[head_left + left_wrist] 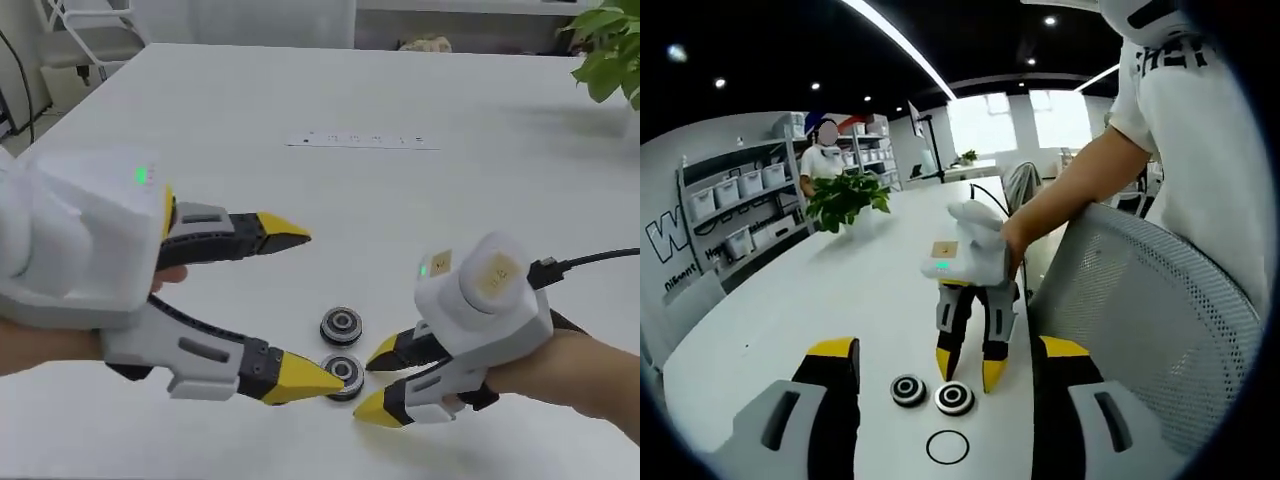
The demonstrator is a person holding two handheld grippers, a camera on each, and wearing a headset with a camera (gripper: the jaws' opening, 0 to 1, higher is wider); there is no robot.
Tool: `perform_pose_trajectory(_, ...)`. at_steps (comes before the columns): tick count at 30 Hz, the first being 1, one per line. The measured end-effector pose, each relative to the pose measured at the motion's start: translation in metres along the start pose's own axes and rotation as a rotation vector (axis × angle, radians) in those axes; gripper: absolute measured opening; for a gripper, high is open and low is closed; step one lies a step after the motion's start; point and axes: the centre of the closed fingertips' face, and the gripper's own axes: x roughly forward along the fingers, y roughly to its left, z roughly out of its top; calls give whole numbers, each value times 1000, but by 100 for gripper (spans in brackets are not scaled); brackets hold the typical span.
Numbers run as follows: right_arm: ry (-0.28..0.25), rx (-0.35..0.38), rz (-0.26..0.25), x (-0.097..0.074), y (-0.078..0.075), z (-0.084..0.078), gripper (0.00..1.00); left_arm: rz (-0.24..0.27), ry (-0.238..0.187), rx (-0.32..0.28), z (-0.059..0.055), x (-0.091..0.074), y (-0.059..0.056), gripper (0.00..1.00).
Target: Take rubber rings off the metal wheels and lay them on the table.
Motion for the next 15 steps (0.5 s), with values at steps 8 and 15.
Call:
perform_pose_trajectory(8, -7, -10, -6, 2, 0, 2, 28, -35, 43, -71, -29, 33, 3, 63)
perform_pose_trajectory(15, -16, -6, -7, 3, -1, 3, 28, -19, 105, 31, -58, 50, 4, 52)
